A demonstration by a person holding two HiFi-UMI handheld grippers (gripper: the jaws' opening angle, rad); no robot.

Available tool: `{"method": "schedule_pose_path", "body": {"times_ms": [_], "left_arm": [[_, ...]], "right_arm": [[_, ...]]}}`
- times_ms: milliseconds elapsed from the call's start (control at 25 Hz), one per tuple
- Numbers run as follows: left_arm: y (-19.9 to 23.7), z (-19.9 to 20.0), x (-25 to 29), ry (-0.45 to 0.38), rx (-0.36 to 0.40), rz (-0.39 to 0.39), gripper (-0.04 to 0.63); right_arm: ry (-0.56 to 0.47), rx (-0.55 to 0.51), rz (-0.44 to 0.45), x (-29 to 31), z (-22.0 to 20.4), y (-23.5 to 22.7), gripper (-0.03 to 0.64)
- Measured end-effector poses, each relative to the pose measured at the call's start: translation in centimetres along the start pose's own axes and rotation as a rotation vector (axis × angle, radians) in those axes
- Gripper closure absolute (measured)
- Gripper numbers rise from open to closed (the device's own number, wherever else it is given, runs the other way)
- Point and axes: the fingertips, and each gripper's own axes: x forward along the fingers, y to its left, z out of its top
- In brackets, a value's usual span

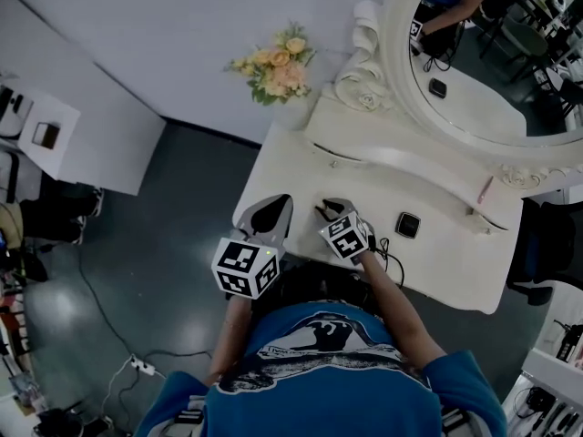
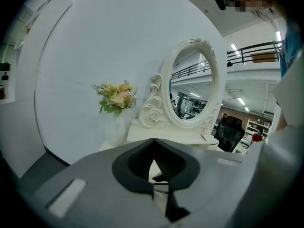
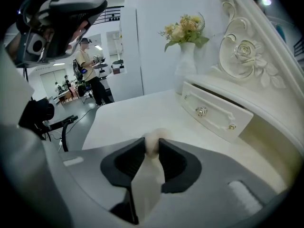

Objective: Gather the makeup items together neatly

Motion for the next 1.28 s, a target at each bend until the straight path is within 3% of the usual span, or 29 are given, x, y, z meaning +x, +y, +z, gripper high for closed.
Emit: {"method": "schedule_pose_path", "body": {"times_ms": [600, 960, 1280], "left_arm": [[-5.4, -0.6, 3.5, 0.044, 0.029, -0.178, 0.581], [-12.5, -1.8, 5.8, 0.08, 0.055, -0.253, 0.581], [-17.4, -2.4, 7.1, 0.087, 0.079, -0.267, 0.581]], "right_arm": [[-0.107, 0.154, -0.077, -7.3, -0.7, -2.3, 0.537], [-0.131, 0.248, -0.214, -15.9, -6.7, -7.5, 0.537], [-0.125, 0.301, -0.297, -21.6, -12.6, -11.6, 0.537]]}}
